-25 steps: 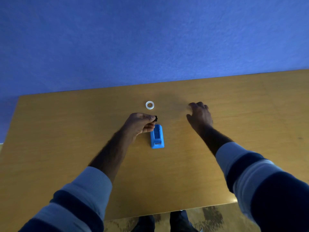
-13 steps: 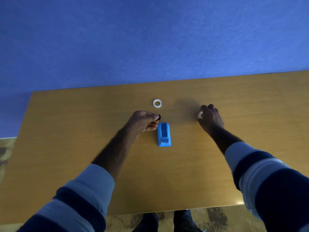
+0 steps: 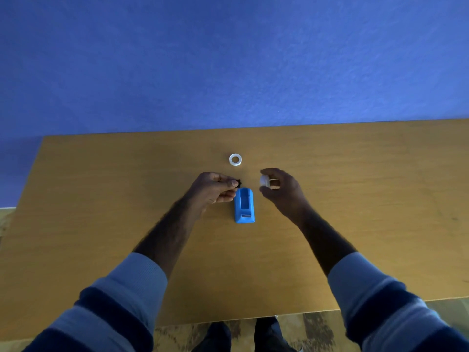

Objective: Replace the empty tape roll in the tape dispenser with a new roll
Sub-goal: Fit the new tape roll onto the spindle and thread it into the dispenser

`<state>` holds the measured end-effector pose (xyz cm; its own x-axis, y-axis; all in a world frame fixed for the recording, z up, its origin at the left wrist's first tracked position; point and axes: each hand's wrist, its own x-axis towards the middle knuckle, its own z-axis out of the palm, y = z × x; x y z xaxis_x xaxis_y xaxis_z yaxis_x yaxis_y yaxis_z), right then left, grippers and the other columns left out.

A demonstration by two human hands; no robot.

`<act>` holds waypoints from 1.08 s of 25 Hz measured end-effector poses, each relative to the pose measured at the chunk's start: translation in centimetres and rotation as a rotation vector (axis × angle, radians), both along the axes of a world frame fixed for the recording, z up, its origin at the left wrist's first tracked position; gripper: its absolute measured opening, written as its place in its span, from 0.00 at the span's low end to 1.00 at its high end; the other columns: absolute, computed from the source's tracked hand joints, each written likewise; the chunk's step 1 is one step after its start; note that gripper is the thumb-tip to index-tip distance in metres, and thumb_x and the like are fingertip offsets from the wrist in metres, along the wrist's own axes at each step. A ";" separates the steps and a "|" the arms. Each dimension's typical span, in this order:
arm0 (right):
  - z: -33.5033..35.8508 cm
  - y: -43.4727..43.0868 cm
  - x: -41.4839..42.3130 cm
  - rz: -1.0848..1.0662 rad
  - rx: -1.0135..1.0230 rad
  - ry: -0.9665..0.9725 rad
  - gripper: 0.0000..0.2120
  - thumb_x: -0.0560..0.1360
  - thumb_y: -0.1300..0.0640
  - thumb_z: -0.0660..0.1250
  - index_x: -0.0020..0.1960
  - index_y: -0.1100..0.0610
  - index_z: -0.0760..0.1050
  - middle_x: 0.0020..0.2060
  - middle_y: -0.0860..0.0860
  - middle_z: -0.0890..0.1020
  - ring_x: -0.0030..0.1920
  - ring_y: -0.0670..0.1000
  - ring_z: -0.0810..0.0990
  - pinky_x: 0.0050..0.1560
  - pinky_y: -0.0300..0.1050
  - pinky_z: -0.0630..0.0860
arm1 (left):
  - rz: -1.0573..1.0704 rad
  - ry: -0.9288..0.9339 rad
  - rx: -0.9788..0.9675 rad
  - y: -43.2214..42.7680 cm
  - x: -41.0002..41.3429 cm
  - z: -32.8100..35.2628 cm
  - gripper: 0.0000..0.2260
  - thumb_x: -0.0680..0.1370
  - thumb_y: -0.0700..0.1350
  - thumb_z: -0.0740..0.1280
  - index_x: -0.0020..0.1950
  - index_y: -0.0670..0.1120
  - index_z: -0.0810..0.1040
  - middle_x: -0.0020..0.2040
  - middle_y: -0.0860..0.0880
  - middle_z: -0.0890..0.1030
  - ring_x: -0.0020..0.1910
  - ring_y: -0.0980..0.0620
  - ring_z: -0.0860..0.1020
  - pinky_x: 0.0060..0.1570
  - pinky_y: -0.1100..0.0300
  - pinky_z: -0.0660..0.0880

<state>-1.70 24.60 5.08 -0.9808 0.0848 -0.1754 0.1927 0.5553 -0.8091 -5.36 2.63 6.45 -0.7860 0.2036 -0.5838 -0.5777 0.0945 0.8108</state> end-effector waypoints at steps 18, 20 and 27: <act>1.3 -3.5 0.3 0.063 -0.225 -0.046 0.23 0.74 0.56 0.74 0.67 0.52 0.76 0.60 0.49 0.81 0.58 0.45 0.81 0.55 0.43 0.82 | -0.066 0.093 -0.081 0.0 1.0 0.6 0.10 0.73 0.40 0.77 0.53 0.42 0.85 0.45 0.43 0.87 0.47 0.46 0.85 0.51 0.52 0.83; 1.4 -3.6 0.3 0.072 -0.220 -0.049 0.22 0.74 0.55 0.74 0.67 0.51 0.76 0.60 0.48 0.81 0.58 0.45 0.81 0.55 0.43 0.82 | -0.079 0.095 -0.065 0.0 0.9 0.7 0.10 0.73 0.41 0.77 0.54 0.42 0.85 0.46 0.42 0.87 0.49 0.45 0.86 0.52 0.52 0.83; 1.9 -3.7 0.4 0.119 -0.185 -0.057 0.25 0.72 0.60 0.75 0.68 0.54 0.76 0.61 0.50 0.80 0.57 0.46 0.81 0.55 0.42 0.81 | -0.082 0.076 -0.035 -0.1 1.1 0.9 0.14 0.74 0.41 0.76 0.58 0.38 0.83 0.48 0.41 0.87 0.49 0.45 0.86 0.50 0.53 0.83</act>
<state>-1.31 20.87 6.94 -0.9700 -0.0697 -0.2330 0.1833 0.4197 -0.8889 -4.29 2.53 7.36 -0.8097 0.2492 -0.5312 -0.5040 0.1682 0.8472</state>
